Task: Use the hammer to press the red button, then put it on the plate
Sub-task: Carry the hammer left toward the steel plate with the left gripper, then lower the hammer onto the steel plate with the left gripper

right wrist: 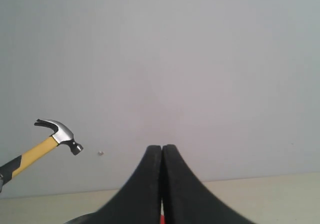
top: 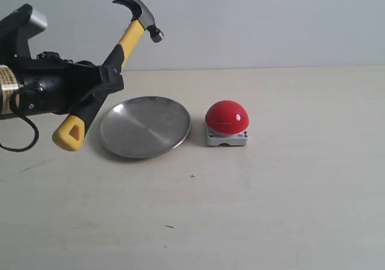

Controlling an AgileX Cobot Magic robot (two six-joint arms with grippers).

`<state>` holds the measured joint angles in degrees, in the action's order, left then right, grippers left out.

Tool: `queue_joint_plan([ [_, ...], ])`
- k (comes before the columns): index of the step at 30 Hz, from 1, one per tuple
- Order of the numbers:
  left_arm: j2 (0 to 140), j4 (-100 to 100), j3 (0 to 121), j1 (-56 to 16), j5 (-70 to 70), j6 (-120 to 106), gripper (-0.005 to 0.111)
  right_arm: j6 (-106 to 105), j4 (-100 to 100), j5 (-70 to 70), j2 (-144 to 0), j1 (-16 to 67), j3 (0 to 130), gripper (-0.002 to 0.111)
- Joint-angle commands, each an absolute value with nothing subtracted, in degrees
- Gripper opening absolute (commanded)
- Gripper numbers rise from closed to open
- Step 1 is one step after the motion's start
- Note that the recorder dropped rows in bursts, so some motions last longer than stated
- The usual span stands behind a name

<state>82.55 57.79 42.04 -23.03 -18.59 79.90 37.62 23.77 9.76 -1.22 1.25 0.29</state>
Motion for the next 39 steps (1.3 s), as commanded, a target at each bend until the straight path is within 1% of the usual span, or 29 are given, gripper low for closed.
queue_joint_plan([
  [1, 84.31, 68.11, 42.84, -13.52, -46.91, 92.47, 0.000, 37.60, 24.15, 9.73, -0.89, 1.33, 0.00, 0.000],
  [3, 86.15, 68.45, 42.84, -10.82, -50.15, 93.89, 0.000, 37.60, 24.15, 9.73, -0.89, 1.33, 0.00, 0.000],
  [7, 92.34, 67.48, 42.84, -9.23, -50.14, 95.58, 0.000, 37.60, 24.04, 9.72, -0.89, 1.33, 0.00, 0.000],
  [12, 104.87, 65.35, 47.83, -9.23, -53.50, 103.54, 0.000, 37.60, 24.04, 9.72, -0.89, 1.33, 0.00, 0.000],
  [15, 110.24, 61.96, 49.54, -9.23, -55.04, 103.73, 0.000, 37.60, 24.04, 9.72, -0.89, 1.33, 0.00, 0.000],
  [18, 114.65, 61.59, 51.33, -9.23, -59.74, 103.43, 0.000, 37.60, 24.15, 9.72, -0.89, 1.33, 0.00, 0.000],
  [24, 119.17, 57.76, 51.44, -9.23, -62.38, 103.96, 0.000, 37.60, 24.15, 9.72, -0.89, 1.33, 0.00, 0.000],
  [31, 121.83, 57.81, 51.44, -7.79, -63.01, 104.55, 0.000, 37.60, 24.05, 9.72, -0.89, 1.33, 0.00, 0.000],
  [39, 123.61, 58.61, 52.43, -7.79, -64.84, 103.30, 0.000, 37.60, 24.04, 9.49, -0.89, 1.33, 0.00, 0.000],
])
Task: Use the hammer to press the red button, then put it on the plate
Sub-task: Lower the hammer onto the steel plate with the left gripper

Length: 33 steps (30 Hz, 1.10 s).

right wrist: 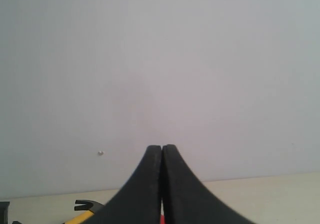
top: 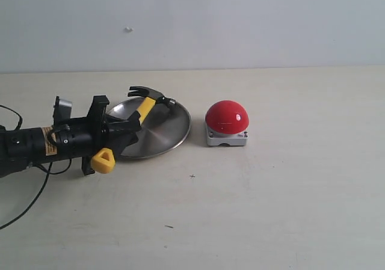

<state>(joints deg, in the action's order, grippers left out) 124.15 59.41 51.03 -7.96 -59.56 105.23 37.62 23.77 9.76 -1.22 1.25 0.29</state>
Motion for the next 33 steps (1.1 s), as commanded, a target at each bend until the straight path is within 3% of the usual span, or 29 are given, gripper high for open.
queue_joint_plan([
  [1, 123.61, 59.35, 52.94, -7.79, -64.84, 103.30, 0.000, 37.60, 24.04, 9.49, -0.89, 1.33, 0.00, 0.000],
  [33, 123.70, 63.96, 56.37, -7.96, -58.52, 110.77, 0.000, 37.60, 24.03, 9.49, -0.89, 1.33, 0.00, 0.000],
])
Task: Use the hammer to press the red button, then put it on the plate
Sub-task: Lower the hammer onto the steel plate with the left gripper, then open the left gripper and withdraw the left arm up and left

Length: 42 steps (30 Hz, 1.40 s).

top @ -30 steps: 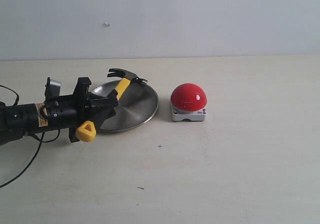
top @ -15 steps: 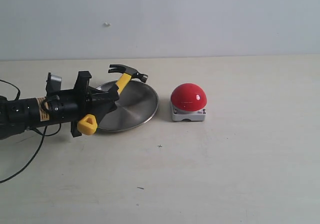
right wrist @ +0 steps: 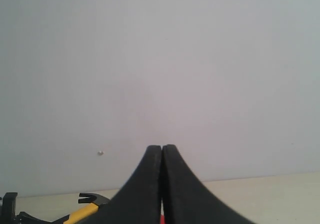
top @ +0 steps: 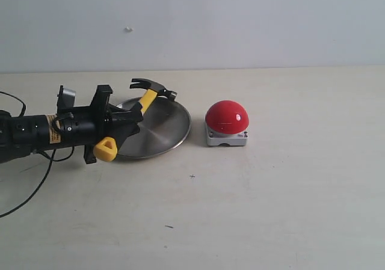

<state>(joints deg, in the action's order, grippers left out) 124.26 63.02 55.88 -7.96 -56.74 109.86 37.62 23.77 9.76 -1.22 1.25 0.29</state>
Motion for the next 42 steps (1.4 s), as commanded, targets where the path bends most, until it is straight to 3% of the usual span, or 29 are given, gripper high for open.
queue_joint_plan([
  [1, 123.70, 64.41, 56.37, -7.96, -58.40, 111.47, 0.000, 37.60, 24.03, 9.49, -0.89, 1.33, 0.00, 0.000],
  [19, 123.70, 69.01, 55.78, -7.96, -57.50, 114.40, 0.000, 37.60, 24.17, 9.49, -0.89, 1.33, 0.00, 0.000],
  [21, 123.70, 69.16, 55.78, -7.96, -56.92, 114.40, 0.005, 37.60, 24.06, 9.49, -0.89, 1.33, 0.00, 0.000],
  [26, 123.70, 69.26, 55.78, -7.96, -55.65, 114.62, 0.038, 37.60, 24.06, 9.49, -0.89, 1.33, 0.00, 0.000],
  [30, 123.70, 69.50, 56.00, -7.96, -54.21, 113.95, 0.055, 37.75, 24.06, 9.49, -0.89, 1.33, 0.00, 0.000],
  [42, 123.70, 73.66, 57.59, -7.96, -44.82, 111.48, 0.057, 37.64, 24.16, 9.49, -0.89, 1.33, 0.00, 0.000],
])
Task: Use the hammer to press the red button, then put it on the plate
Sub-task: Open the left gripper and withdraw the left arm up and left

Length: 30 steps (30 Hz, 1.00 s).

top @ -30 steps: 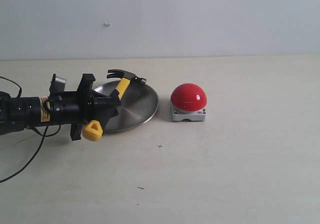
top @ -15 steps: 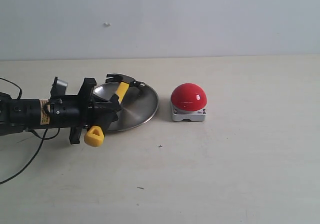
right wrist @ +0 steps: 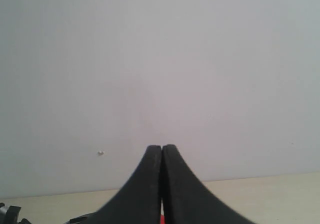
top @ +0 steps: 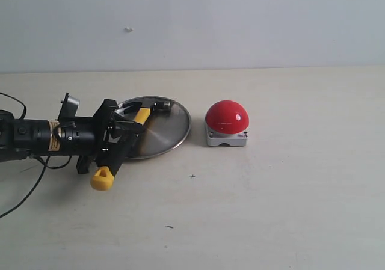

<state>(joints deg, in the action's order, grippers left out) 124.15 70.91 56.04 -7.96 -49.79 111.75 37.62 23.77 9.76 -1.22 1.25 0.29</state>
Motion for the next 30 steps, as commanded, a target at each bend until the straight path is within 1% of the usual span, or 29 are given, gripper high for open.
queue_joint_plan([
  [1, 123.70, 75.45, 58.27, -7.96, -44.68, 112.14, 0.057, 37.64, 24.16, 9.49, -0.89, 1.33, 0.00, 0.000],
  [7, 121.80, 82.61, 61.34, -7.96, -43.65, 113.95, 0.057, 37.64, 24.16, 9.59, -0.89, 1.33, 0.00, 0.000],
  [14, 117.02, 86.76, 62.00, -7.96, -32.20, 113.75, 0.057, 37.64, 24.16, 9.59, -0.89, 1.33, 0.00, 0.000],
  [20, 113.74, 91.73, 62.00, -7.96, -30.03, 111.49, 0.055, 37.64, 24.16, 9.59, -0.89, 1.33, 0.00, 0.000],
  [22, 111.90, 93.55, 62.00, -7.96, -29.90, 111.38, 0.048, 37.64, 24.16, 9.59, -0.89, 1.33, 0.00, 0.000],
  [24, 109.94, 95.20, 61.74, -7.96, -29.90, 111.38, 0.034, 37.64, 24.16, 9.59, -0.89, 1.33, 0.00, 0.000],
  [26, 107.20, 96.23, 61.04, -7.96, -29.90, 111.16, 0.015, 37.64, 24.16, 9.59, -0.89, 1.33, 0.00, 0.000],
  [28, 104.52, 98.38, 60.26, -7.96, -29.63, 110.97, 0.000, 37.64, 24.16, 9.59, -0.89, 1.33, 0.00, 0.000],
  [30, 101.08, 99.73, 58.86, -7.96, -28.33, 110.97, 0.000, 37.64, 24.16, 9.59, -0.89, 1.33, 0.00, 0.000],
])
